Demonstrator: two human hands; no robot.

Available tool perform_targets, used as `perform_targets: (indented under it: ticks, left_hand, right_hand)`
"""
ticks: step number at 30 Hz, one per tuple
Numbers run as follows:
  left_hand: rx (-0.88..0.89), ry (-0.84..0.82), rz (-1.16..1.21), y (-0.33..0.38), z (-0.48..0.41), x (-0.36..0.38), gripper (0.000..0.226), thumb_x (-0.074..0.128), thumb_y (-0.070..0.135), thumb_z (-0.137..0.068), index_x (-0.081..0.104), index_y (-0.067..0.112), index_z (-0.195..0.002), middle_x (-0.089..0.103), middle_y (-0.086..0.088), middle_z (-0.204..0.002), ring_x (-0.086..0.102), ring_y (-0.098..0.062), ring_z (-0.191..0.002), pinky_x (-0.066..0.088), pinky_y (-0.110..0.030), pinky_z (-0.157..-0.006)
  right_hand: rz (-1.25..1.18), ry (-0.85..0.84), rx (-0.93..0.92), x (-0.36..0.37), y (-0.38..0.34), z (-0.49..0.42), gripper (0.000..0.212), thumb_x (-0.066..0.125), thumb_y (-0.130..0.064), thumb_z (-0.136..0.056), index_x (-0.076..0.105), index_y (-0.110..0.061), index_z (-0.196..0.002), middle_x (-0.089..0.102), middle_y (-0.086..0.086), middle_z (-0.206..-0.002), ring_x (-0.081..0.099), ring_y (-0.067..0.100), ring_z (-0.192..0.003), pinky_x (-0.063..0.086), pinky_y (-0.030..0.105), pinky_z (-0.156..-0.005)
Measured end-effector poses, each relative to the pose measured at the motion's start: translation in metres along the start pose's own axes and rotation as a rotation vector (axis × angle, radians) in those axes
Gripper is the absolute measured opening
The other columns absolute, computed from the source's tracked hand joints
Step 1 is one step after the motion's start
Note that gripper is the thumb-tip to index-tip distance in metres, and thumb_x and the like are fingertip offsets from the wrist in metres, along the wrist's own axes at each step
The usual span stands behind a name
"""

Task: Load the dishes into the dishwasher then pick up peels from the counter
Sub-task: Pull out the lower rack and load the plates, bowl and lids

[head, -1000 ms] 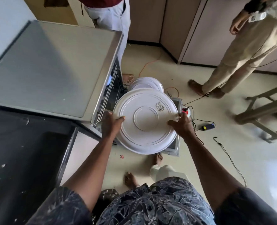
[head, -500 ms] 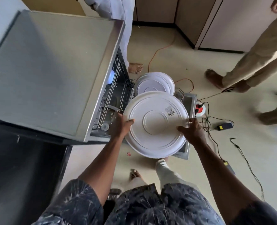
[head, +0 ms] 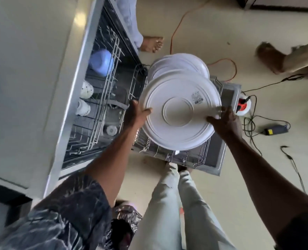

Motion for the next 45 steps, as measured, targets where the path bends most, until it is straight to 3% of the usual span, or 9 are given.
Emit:
perform_targets:
  ticks: [4, 16, 20, 24, 28, 32, 35, 40, 45]
  left_hand:
    - [0.007, 0.010, 0.003, -0.004, -0.054, 0.017, 0.062, 0.075, 0.039, -0.088, 0.043, 0.007, -0.132, 0.063, -0.011, -0.124, 0.065, -0.032, -0.104, 0.057, -0.044, -0.089]
    - [0.136, 0.190, 0.145, 0.007, -0.177, 0.034, 0.046, 0.075, 0.028, -0.086, 0.050, 0.011, -0.120, 0.070, -0.002, -0.109, 0.067, -0.021, -0.094, 0.055, -0.031, -0.081]
    - [0.209, 0.234, 0.202, 0.015, -0.188, 0.040, 0.048, 0.076, 0.021, -0.087, 0.049, 0.005, -0.124, 0.067, 0.006, -0.102, 0.066, -0.012, -0.089, 0.053, -0.016, -0.070]
    - [0.229, 0.282, 0.250, 0.014, -0.199, 0.046, 0.051, 0.076, 0.016, -0.085, 0.049, 0.001, -0.126, 0.064, 0.008, -0.102, 0.066, -0.011, -0.093, 0.058, -0.031, -0.084]
    - [0.242, 0.290, 0.229, 0.010, -0.210, 0.052, 0.058, 0.076, 0.016, -0.086, 0.046, 0.001, -0.134, 0.059, 0.008, -0.108, 0.061, -0.009, -0.100, 0.055, -0.023, -0.087]
    - [0.248, 0.270, 0.186, -0.001, -0.222, 0.057, 0.059, 0.075, 0.018, -0.089, 0.045, 0.004, -0.137, 0.064, 0.000, -0.121, 0.059, -0.006, -0.101, 0.053, -0.018, -0.087]
    - [0.232, 0.274, 0.165, -0.010, -0.228, 0.059, 0.059, 0.076, 0.021, -0.088, 0.046, 0.006, -0.136, 0.066, -0.004, -0.125, 0.060, -0.008, -0.100, 0.053, -0.021, -0.089]
    - [0.209, 0.262, 0.115, -0.019, -0.241, 0.064, 0.061, 0.078, 0.026, -0.086, 0.046, 0.008, -0.134, 0.066, -0.001, -0.127, 0.066, -0.015, -0.109, 0.055, -0.029, -0.092]
    - [0.200, 0.257, 0.125, -0.020, -0.254, 0.069, 0.059, 0.078, 0.029, -0.086, 0.048, 0.009, -0.133, 0.067, 0.000, -0.124, 0.065, -0.013, -0.108, 0.054, -0.026, -0.093]
  right_hand:
    - [0.036, 0.019, -0.030, 0.029, 0.003, -0.043, 0.063, 0.078, -0.041, -0.083, 0.051, -0.007, -0.129, 0.065, 0.015, -0.128, 0.061, 0.037, -0.115, 0.046, 0.039, -0.086]
    - [-0.089, 0.180, -0.013, 0.081, -0.016, -0.144, 0.079, 0.066, -0.062, -0.071, 0.049, -0.010, -0.129, 0.062, 0.007, -0.120, 0.058, 0.031, -0.113, 0.048, 0.047, -0.094]
    - [-0.082, 0.223, 0.025, 0.084, -0.019, -0.156, 0.076, 0.063, -0.065, -0.069, 0.049, -0.016, -0.125, 0.054, -0.003, -0.114, 0.049, 0.019, -0.103, 0.048, 0.045, -0.093]
    - [-0.072, 0.255, 0.018, 0.088, -0.021, -0.160, 0.069, 0.065, -0.058, -0.074, 0.048, -0.014, -0.125, 0.054, -0.006, -0.111, 0.042, 0.014, -0.100, 0.048, 0.043, -0.093]
    - [-0.085, 0.271, 0.014, 0.095, -0.018, -0.163, 0.069, 0.066, -0.058, -0.072, 0.049, -0.013, -0.121, 0.052, -0.013, -0.102, 0.051, 0.013, -0.096, 0.052, 0.042, -0.088]
    - [-0.093, 0.267, -0.012, 0.109, -0.011, -0.168, 0.063, 0.070, -0.051, -0.077, 0.049, -0.010, -0.120, 0.045, -0.019, -0.084, 0.052, 0.011, -0.088, 0.052, 0.036, -0.082]
    - [-0.093, 0.268, -0.046, 0.118, -0.009, -0.168, 0.054, 0.072, -0.045, -0.080, 0.049, -0.011, -0.116, 0.042, -0.020, -0.080, 0.045, -0.002, -0.074, 0.043, 0.019, -0.068]
    - [-0.070, 0.263, -0.003, 0.131, -0.010, -0.168, 0.062, 0.066, -0.058, -0.073, 0.048, -0.015, -0.114, 0.049, -0.011, -0.093, 0.056, 0.020, -0.093, 0.052, 0.039, -0.083]
    - [-0.060, 0.274, 0.000, 0.136, -0.004, -0.173, 0.066, 0.067, -0.052, -0.079, 0.049, -0.009, -0.125, 0.046, -0.008, -0.099, 0.050, 0.019, -0.097, 0.047, 0.035, -0.084]
Point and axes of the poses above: each hand's wrist, its own z-axis away from the middle knuckle, its own x-axis out of the palm, y = z × x, the point moved 2 cm from there along -z, towards the middle knuckle
